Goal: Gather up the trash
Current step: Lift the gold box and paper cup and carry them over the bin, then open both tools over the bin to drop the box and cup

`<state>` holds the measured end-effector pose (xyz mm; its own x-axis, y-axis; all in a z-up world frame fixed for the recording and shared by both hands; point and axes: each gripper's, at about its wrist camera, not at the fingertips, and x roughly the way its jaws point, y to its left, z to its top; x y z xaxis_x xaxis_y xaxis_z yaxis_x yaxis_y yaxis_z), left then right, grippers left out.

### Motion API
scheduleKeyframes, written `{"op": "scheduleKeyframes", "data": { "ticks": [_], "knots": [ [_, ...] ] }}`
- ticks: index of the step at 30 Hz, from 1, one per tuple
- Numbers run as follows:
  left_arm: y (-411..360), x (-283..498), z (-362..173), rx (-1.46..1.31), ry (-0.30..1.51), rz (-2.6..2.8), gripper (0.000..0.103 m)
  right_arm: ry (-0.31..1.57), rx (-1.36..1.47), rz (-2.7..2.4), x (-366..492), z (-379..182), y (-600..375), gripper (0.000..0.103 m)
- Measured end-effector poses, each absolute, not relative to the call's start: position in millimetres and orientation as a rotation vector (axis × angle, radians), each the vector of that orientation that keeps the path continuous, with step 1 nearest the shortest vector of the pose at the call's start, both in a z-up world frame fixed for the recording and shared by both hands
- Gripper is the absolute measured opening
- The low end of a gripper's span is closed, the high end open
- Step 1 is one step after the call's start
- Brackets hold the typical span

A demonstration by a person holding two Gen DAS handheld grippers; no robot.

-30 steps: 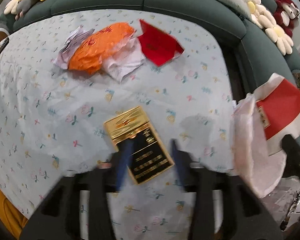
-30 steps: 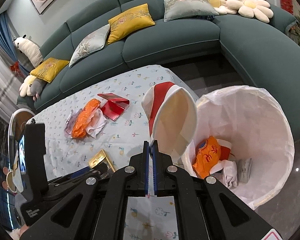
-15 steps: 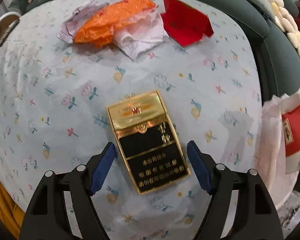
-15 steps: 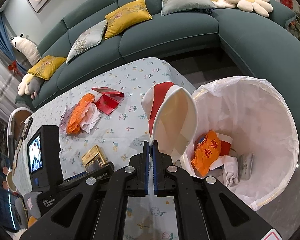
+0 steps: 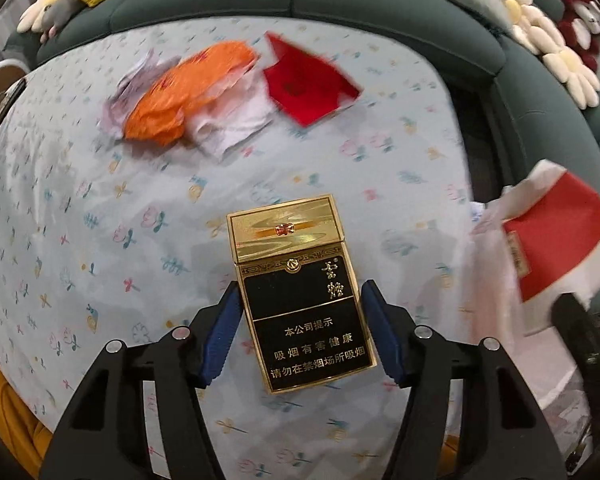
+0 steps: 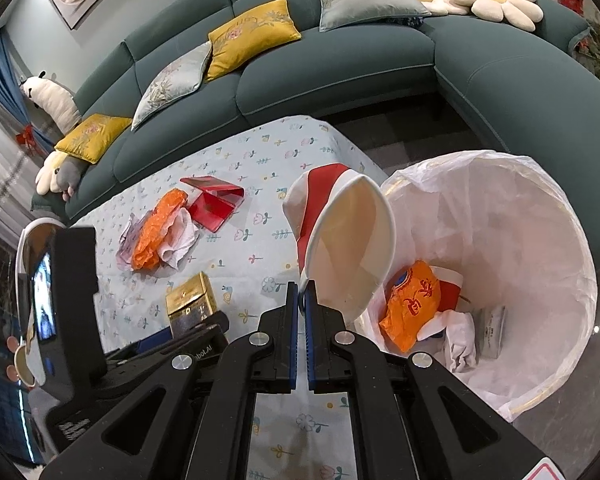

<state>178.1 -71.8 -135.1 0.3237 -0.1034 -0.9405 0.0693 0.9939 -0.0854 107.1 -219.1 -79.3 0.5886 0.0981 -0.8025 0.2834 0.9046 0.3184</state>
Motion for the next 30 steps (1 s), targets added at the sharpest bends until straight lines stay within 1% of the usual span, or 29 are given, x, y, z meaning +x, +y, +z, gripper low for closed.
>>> {"op": "scheduleKeyframes", "data": {
  "ticks": [9,13,23,30],
  "knots": [
    [-116,169,-91,0.011,1.159,-0.233,0.058,0.882,0.458,-0.168,91,-59,-251,0.004],
    [-143,165,-82,0.044,1.138,-0.297,0.058,0.856,0.466,-0.209,77,-50,-272,0.004],
    [-209,137,-79,0.132,1.127,-0.446,0.058,0.838,0.494,-0.305,44,-53,-322,0.004],
    [-223,128,-85,0.143,1.143,-0.488,0.059,0.837,0.514,-0.328,34,-59,-337,0.004]
  ]
}}
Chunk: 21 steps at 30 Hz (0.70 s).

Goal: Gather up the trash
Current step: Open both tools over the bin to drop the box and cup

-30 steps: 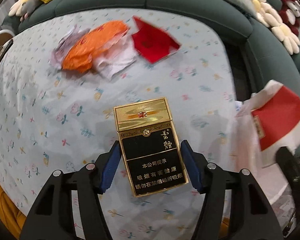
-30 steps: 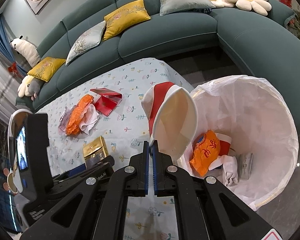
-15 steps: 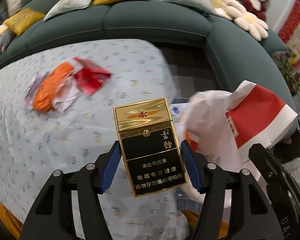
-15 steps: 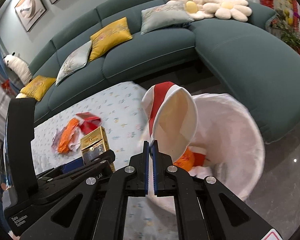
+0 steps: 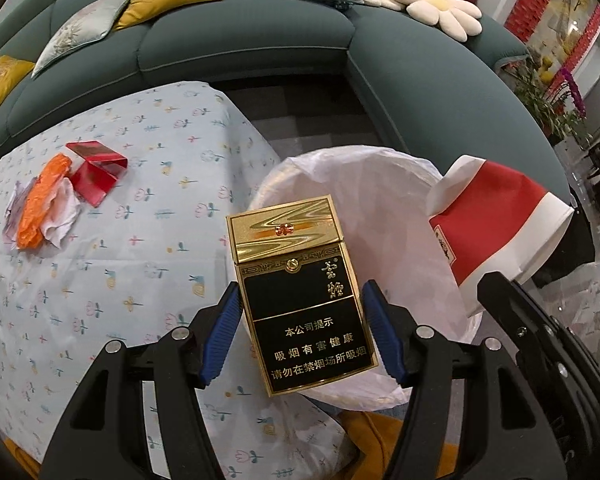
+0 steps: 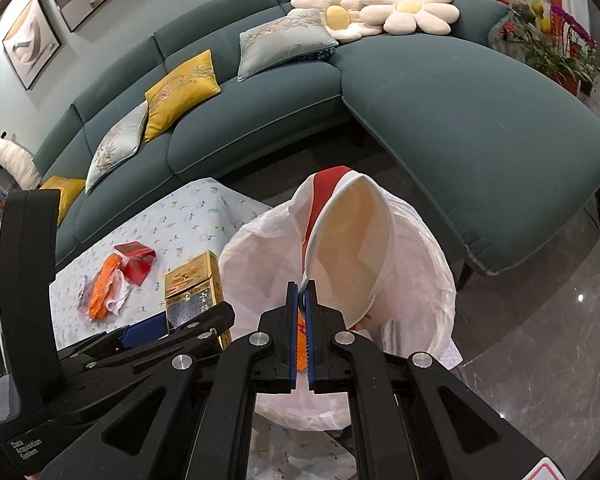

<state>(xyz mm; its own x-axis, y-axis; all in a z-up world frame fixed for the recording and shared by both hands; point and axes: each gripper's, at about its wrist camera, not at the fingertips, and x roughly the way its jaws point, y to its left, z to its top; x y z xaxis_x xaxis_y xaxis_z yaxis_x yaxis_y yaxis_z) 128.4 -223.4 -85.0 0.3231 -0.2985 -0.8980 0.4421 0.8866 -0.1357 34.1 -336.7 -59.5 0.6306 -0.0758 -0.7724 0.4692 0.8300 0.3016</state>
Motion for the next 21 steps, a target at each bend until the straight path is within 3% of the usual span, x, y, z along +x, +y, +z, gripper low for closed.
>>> {"op": "scheduleKeyframes", "data": {
  "ticks": [9,21],
  "knots": [
    [-225,123,-82,0.147,1.118,-0.485,0.070,0.835,0.522,-0.327,34,-59,-337,0.006],
    [-206,128,-80,0.125,1.116,-0.448,0.070,0.832,0.502,-0.314,36,-53,-325,0.008]
  ]
}}
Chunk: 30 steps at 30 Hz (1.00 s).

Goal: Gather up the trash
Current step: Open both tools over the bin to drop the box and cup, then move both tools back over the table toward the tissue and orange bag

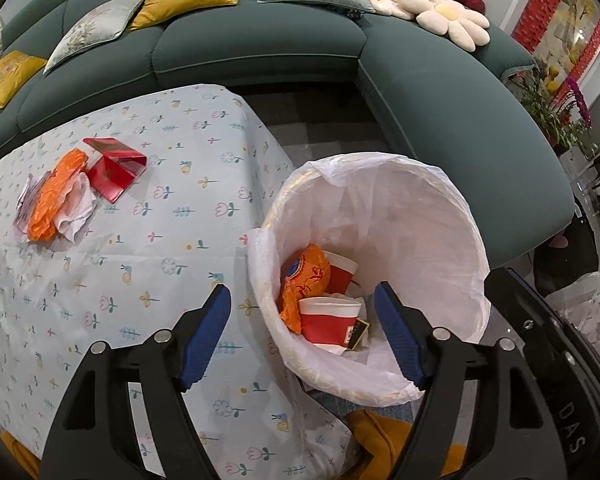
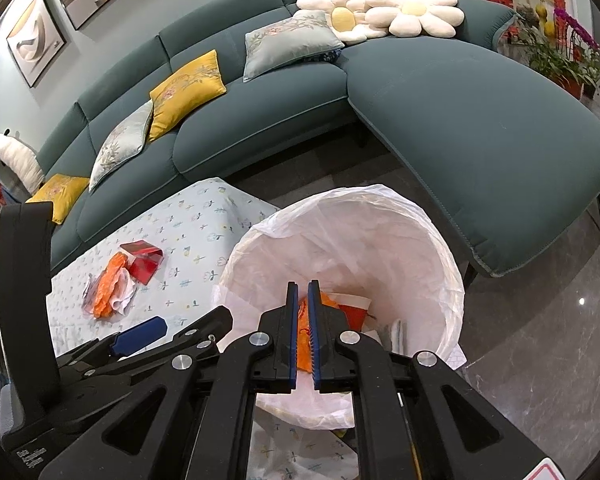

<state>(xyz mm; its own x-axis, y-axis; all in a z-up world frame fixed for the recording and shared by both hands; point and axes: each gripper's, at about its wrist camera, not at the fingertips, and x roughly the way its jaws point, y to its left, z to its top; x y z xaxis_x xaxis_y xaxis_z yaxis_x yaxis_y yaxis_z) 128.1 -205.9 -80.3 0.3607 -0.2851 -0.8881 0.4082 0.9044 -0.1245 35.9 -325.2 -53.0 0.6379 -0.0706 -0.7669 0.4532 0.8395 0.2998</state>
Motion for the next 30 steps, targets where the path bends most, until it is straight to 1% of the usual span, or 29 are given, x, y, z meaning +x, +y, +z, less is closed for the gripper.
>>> {"op": "scheduleKeyframes", "data": {
  "ticks": [12,13,15,17,30],
  "knots": [
    [-166,135,-77,0.065,1.122,-0.391,0.070,0.849,0.461,-0.278,48,-45,-297,0.010],
    [-162,136,-76,0.059,1.122,-0.385,0.071,0.850,0.457,-0.275,49,-44,-294,0.010],
    [-150,138,-76,0.045,1.122,-0.368,0.072,0.850,0.445,-0.270,52,-41,-287,0.017],
    [-140,141,-75,0.033,1.122,-0.352,0.072,0.849,0.436,-0.263,54,-39,-280,0.019],
    [-66,158,-73,-0.060,1.122,-0.254,0.072,0.874,0.365,-0.181,81,-30,-221,0.020]
  ]
}}
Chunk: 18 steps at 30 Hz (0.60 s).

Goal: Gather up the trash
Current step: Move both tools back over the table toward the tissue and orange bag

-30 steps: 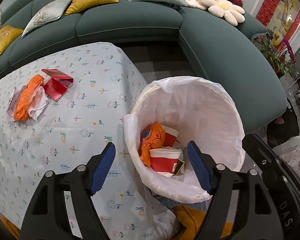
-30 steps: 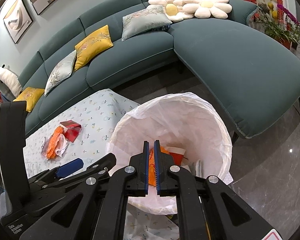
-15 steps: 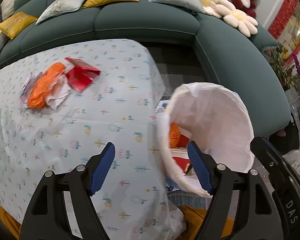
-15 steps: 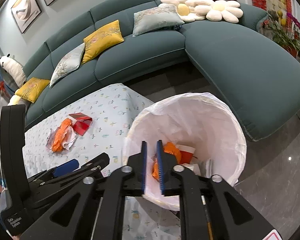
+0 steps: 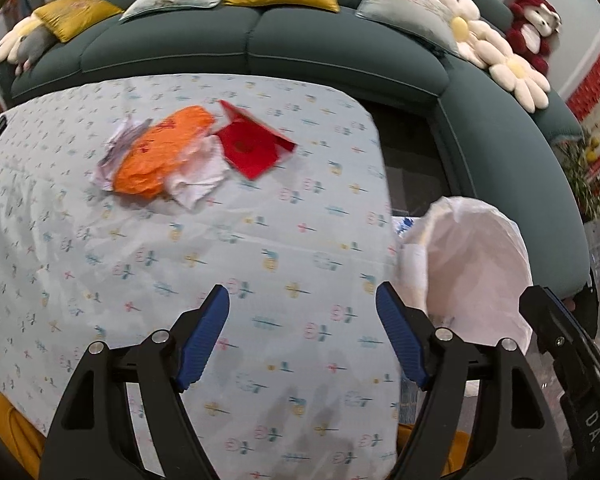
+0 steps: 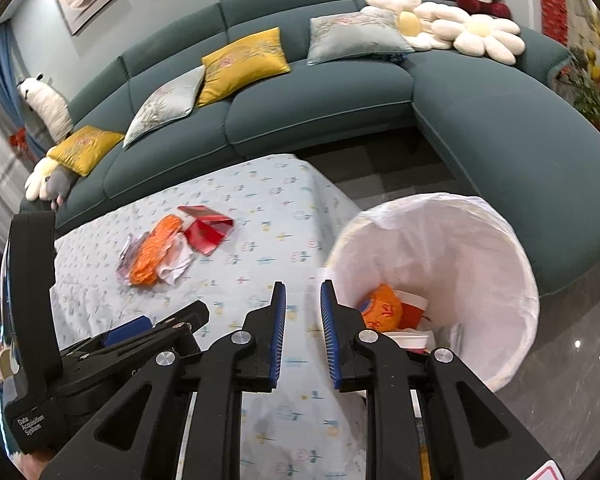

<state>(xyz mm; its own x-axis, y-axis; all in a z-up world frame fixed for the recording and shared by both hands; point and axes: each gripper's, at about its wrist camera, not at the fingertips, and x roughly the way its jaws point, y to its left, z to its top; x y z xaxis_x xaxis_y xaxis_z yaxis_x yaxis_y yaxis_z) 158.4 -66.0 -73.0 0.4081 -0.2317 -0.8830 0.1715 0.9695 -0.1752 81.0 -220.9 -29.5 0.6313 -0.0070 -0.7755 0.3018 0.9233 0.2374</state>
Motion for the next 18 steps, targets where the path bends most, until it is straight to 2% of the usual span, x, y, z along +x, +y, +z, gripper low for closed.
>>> {"op": "scheduleKeyframes", "data": {
  "ticks": [4,8,18],
  "knots": [
    [-42,164,-73,-0.089,1.116,-0.226,0.072,0.882,0.340,-0.157,90,-27,-201,0.020],
    [-15,171,-76,-0.122,1.116,-0.187,0.073,0.888,0.320,-0.138,98,-26,-185,0.027],
    [48,194,-89,-0.175,1.112,-0.082,0.075,0.943,0.281,-0.065,130,-44,-132,0.030]
  ]
}}
